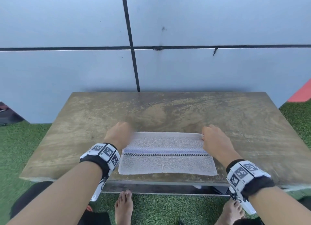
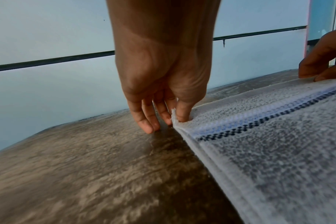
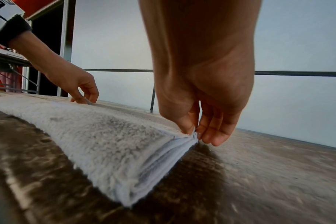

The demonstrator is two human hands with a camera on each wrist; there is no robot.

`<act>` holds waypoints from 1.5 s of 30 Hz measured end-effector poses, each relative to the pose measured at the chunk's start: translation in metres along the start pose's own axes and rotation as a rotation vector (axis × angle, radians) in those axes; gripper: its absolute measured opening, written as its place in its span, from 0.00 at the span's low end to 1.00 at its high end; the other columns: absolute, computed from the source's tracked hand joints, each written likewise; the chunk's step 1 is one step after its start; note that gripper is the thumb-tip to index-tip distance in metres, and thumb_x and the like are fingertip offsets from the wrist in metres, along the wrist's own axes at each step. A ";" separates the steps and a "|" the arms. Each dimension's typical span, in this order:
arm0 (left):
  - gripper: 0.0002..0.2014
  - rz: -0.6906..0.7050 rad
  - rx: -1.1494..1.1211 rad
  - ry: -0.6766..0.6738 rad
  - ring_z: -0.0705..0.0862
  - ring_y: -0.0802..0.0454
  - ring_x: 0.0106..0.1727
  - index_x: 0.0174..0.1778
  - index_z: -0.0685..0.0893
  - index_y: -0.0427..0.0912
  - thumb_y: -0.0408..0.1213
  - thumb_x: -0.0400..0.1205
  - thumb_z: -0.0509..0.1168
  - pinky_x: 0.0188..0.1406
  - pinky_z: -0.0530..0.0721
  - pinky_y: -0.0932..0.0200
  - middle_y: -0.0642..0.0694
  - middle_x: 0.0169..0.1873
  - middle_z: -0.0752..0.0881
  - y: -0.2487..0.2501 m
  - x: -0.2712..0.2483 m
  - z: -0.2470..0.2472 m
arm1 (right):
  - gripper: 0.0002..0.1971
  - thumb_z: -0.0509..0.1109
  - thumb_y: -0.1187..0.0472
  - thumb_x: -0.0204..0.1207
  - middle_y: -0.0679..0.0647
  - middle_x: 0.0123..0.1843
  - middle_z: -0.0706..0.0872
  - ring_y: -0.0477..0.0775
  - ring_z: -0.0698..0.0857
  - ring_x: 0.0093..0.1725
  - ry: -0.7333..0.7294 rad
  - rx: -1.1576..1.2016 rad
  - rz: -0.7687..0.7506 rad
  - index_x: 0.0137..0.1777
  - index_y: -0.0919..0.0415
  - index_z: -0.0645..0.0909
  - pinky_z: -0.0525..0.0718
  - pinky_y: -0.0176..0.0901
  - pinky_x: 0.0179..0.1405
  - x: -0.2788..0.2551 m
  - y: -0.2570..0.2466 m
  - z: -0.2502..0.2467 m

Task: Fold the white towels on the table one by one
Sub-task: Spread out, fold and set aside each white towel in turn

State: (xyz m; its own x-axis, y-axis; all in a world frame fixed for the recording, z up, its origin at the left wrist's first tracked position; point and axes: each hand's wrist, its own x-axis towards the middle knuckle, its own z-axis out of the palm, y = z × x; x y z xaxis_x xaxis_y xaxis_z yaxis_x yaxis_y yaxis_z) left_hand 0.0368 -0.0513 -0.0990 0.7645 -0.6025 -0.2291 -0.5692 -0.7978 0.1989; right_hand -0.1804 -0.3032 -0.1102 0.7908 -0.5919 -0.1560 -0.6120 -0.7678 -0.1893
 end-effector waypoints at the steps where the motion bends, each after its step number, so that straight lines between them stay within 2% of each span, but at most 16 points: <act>1: 0.07 0.007 0.023 -0.005 0.84 0.46 0.45 0.53 0.85 0.39 0.39 0.86 0.66 0.46 0.85 0.50 0.46 0.47 0.84 0.001 -0.006 0.001 | 0.04 0.63 0.68 0.82 0.53 0.50 0.72 0.58 0.75 0.58 -0.019 -0.014 0.004 0.50 0.59 0.72 0.75 0.48 0.47 -0.006 -0.001 0.000; 5: 0.05 0.052 0.145 -0.001 0.84 0.47 0.44 0.48 0.82 0.41 0.38 0.86 0.64 0.44 0.84 0.51 0.48 0.43 0.83 0.003 -0.029 0.003 | 0.05 0.60 0.68 0.82 0.57 0.58 0.75 0.59 0.74 0.60 -0.098 -0.051 0.013 0.52 0.58 0.69 0.77 0.48 0.51 -0.024 -0.002 -0.002; 8: 0.04 0.077 0.114 0.063 0.85 0.47 0.42 0.49 0.82 0.44 0.35 0.84 0.62 0.44 0.87 0.49 0.48 0.44 0.85 0.006 -0.035 -0.013 | 0.05 0.57 0.69 0.81 0.56 0.53 0.76 0.58 0.76 0.51 -0.080 -0.002 0.018 0.51 0.58 0.68 0.78 0.49 0.48 -0.024 -0.003 -0.019; 12: 0.04 0.176 -0.012 0.318 0.82 0.48 0.44 0.45 0.80 0.46 0.38 0.85 0.62 0.44 0.87 0.45 0.50 0.44 0.82 0.005 -0.030 -0.051 | 0.04 0.59 0.65 0.83 0.55 0.44 0.81 0.57 0.80 0.40 0.192 0.123 -0.066 0.46 0.59 0.72 0.75 0.48 0.33 -0.014 -0.001 -0.056; 15: 0.05 0.312 -0.101 0.564 0.77 0.50 0.54 0.52 0.81 0.46 0.42 0.84 0.66 0.44 0.85 0.49 0.52 0.50 0.80 -0.004 -0.030 -0.068 | 0.02 0.62 0.66 0.82 0.53 0.44 0.79 0.56 0.77 0.41 0.435 0.262 -0.185 0.48 0.60 0.75 0.69 0.47 0.37 -0.014 0.002 -0.080; 18: 0.07 0.462 -0.142 0.706 0.77 0.47 0.54 0.52 0.81 0.43 0.38 0.81 0.71 0.41 0.84 0.47 0.49 0.50 0.80 -0.014 -0.044 -0.066 | 0.03 0.64 0.67 0.82 0.52 0.47 0.78 0.54 0.76 0.41 0.566 0.337 -0.256 0.52 0.60 0.77 0.70 0.47 0.40 -0.024 0.007 -0.083; 20: 0.08 0.493 -0.142 0.681 0.77 0.48 0.52 0.51 0.82 0.43 0.37 0.79 0.73 0.38 0.84 0.47 0.49 0.50 0.78 -0.024 -0.057 -0.051 | 0.06 0.66 0.68 0.81 0.52 0.49 0.79 0.53 0.79 0.41 0.504 0.332 -0.296 0.52 0.57 0.77 0.75 0.47 0.41 -0.033 0.017 -0.068; 22: 0.08 0.461 -0.176 0.532 0.75 0.52 0.52 0.51 0.81 0.47 0.36 0.79 0.73 0.44 0.85 0.48 0.51 0.52 0.75 -0.036 -0.070 -0.026 | 0.10 0.67 0.68 0.79 0.49 0.51 0.79 0.53 0.80 0.47 0.307 0.270 -0.313 0.51 0.51 0.75 0.77 0.46 0.46 -0.043 0.029 -0.045; 25: 0.10 0.251 -0.218 0.197 0.76 0.53 0.59 0.52 0.79 0.55 0.43 0.79 0.72 0.59 0.82 0.49 0.55 0.57 0.75 -0.047 -0.087 0.008 | 0.09 0.66 0.64 0.80 0.46 0.55 0.78 0.51 0.79 0.56 0.059 0.212 -0.196 0.52 0.48 0.75 0.79 0.46 0.54 -0.058 0.039 -0.015; 27: 0.11 0.095 -0.236 0.098 0.78 0.53 0.55 0.57 0.78 0.56 0.51 0.81 0.69 0.58 0.83 0.50 0.55 0.58 0.78 -0.050 -0.088 0.024 | 0.05 0.65 0.61 0.82 0.50 0.55 0.79 0.53 0.80 0.54 0.047 0.293 -0.074 0.54 0.52 0.74 0.80 0.49 0.52 -0.062 0.036 -0.002; 30: 0.18 -0.060 -0.217 0.082 0.82 0.51 0.52 0.57 0.81 0.52 0.61 0.81 0.62 0.55 0.86 0.47 0.52 0.54 0.85 -0.047 -0.080 0.037 | 0.09 0.64 0.54 0.85 0.57 0.51 0.82 0.55 0.82 0.47 0.024 0.332 0.103 0.52 0.60 0.76 0.82 0.50 0.45 -0.058 0.024 0.005; 32: 0.19 -0.113 -0.220 0.088 0.84 0.51 0.52 0.54 0.82 0.50 0.62 0.82 0.61 0.54 0.87 0.46 0.52 0.50 0.86 -0.037 -0.074 0.037 | 0.14 0.62 0.51 0.86 0.61 0.46 0.85 0.55 0.83 0.43 0.023 0.346 0.160 0.50 0.64 0.79 0.82 0.52 0.44 -0.055 0.016 0.007; 35: 0.17 -0.159 -0.234 0.090 0.85 0.52 0.39 0.44 0.83 0.45 0.55 0.85 0.63 0.46 0.89 0.51 0.51 0.37 0.86 -0.024 -0.068 0.033 | 0.13 0.61 0.51 0.86 0.58 0.43 0.84 0.56 0.82 0.40 0.044 0.344 0.179 0.45 0.61 0.75 0.83 0.53 0.44 -0.051 0.007 0.009; 38: 0.21 -0.194 -0.297 0.092 0.76 0.49 0.24 0.28 0.74 0.42 0.48 0.84 0.66 0.34 0.83 0.56 0.49 0.23 0.77 -0.015 -0.063 0.032 | 0.13 0.60 0.53 0.86 0.57 0.42 0.83 0.57 0.81 0.40 0.070 0.362 0.190 0.41 0.59 0.72 0.83 0.54 0.42 -0.051 0.002 0.008; 42: 0.23 -0.196 -0.344 0.101 0.69 0.48 0.20 0.23 0.66 0.45 0.40 0.82 0.67 0.30 0.78 0.56 0.50 0.17 0.69 -0.015 -0.059 0.031 | 0.14 0.62 0.53 0.85 0.55 0.37 0.81 0.55 0.77 0.33 0.087 0.425 0.202 0.39 0.58 0.72 0.80 0.52 0.36 -0.052 0.005 0.003; 45: 0.22 -0.199 -0.370 0.127 0.64 0.50 0.17 0.21 0.66 0.45 0.38 0.81 0.65 0.24 0.70 0.59 0.52 0.14 0.66 -0.018 -0.058 0.025 | 0.18 0.65 0.54 0.82 0.51 0.27 0.72 0.53 0.70 0.26 0.095 0.444 0.191 0.32 0.56 0.66 0.77 0.51 0.30 -0.051 0.012 -0.005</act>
State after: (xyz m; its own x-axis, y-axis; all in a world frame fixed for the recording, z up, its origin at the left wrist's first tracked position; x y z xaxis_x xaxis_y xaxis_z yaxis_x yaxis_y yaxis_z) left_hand -0.0048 -0.0020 -0.1134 0.8926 -0.4121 -0.1830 -0.2781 -0.8226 0.4960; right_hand -0.2275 -0.2836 -0.0997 0.6489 -0.7474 -0.1427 -0.6737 -0.4772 -0.5642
